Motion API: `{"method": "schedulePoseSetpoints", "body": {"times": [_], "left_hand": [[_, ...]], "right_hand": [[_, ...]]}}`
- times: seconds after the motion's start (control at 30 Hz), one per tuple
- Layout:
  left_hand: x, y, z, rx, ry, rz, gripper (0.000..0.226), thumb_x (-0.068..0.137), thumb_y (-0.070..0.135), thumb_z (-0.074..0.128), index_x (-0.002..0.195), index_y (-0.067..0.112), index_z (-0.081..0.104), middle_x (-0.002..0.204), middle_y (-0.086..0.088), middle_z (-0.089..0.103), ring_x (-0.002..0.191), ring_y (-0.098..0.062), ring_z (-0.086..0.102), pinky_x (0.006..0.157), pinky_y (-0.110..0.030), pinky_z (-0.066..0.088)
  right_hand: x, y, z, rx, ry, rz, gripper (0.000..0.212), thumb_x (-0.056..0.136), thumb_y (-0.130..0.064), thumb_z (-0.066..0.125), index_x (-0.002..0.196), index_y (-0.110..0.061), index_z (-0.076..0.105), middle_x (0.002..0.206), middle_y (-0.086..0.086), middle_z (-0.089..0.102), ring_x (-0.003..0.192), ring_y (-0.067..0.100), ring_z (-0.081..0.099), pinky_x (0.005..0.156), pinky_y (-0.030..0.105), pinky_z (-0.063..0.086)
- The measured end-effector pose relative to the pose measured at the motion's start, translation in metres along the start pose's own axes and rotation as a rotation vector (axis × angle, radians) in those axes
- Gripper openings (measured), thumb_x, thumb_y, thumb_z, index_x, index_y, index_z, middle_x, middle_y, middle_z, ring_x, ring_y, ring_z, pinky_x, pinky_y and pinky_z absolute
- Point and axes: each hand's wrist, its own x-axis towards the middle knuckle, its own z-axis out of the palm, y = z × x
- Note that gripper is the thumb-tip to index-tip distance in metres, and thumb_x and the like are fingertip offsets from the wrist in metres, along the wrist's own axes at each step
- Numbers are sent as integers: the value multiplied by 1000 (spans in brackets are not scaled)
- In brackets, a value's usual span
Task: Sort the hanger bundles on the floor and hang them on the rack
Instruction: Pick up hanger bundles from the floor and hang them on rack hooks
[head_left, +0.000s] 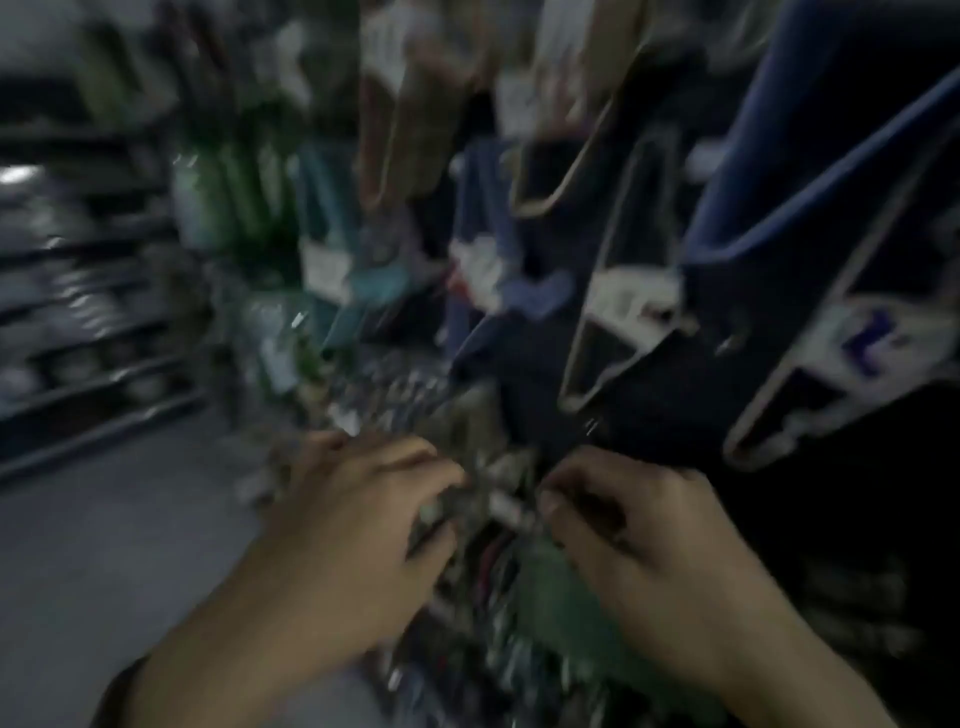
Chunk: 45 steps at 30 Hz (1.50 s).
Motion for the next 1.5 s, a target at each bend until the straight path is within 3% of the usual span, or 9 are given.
{"method": "schedulePoseSetpoints", "body": {"times": [0.2,0.4,0.57,0.7,0.87,0.93,1.13,1.27,1.5], "left_hand": [[-217,-35,88,-19,-516,-571,55,85,71,25,117,51,66,115,21,68,106,-9,68,95,-40,36],[-395,-25,125,-180,-662,-1055,20,94,53,60,107,46,73,112,19,74,96,-6,72,84,-27,52],[-490,-2,144,-197,-677,-1290,24,91,53,58,104,43,76,104,14,77,95,-11,75,84,-32,59],[-542,1,160,-253,-778,-1246,24,100,54,56,119,48,67,110,21,72,86,5,64,83,-15,54],[-591,-21,232,-459,-837,-1381,30,101,50,58,121,32,71,118,14,71,105,-6,67,90,-19,51],[-603,-40,272,-527,-799,-1413,30,101,48,59,121,30,72,117,10,72,107,-13,68,93,-28,54],[-611,-92,428,-899,-894,-1476,30,110,40,49,137,34,61,135,7,65,116,-5,64,85,-8,45],[-624,-108,546,-994,-854,-1664,38,106,41,58,141,25,55,129,-1,70,108,-12,70,89,-23,59],[-660,-152,763,-913,-443,-1854,63,100,32,69,154,19,40,146,-5,55,132,-22,57,110,-40,49]], "right_hand": [[-50,64,188,30,-730,218,21,106,-42,54,99,-24,63,89,0,67,80,21,66,71,44,52],[-117,60,327,29,-1046,222,29,106,-40,54,124,-19,64,121,1,69,99,21,64,76,33,51],[-172,58,395,31,-1246,355,26,103,-42,58,121,-25,65,120,0,69,95,14,67,77,29,51],[-201,54,444,40,-1319,455,21,101,-43,60,113,-27,65,111,-4,68,90,14,70,68,25,49],[-218,67,507,35,-1312,686,18,98,-30,62,97,-13,69,98,10,74,71,17,68,51,19,47],[-225,80,536,29,-1289,780,17,97,-27,63,96,-11,69,97,13,75,69,18,67,51,20,49],[-252,166,668,35,-1323,886,24,92,-26,56,78,-9,64,72,8,69,60,20,63,56,28,48],[-266,228,762,4,-1383,999,22,96,-8,59,75,-3,63,69,13,64,52,21,59,46,22,47],[-276,357,920,-105,-1519,822,28,94,-32,64,72,-16,66,75,8,72,67,25,66,64,29,47]]}}
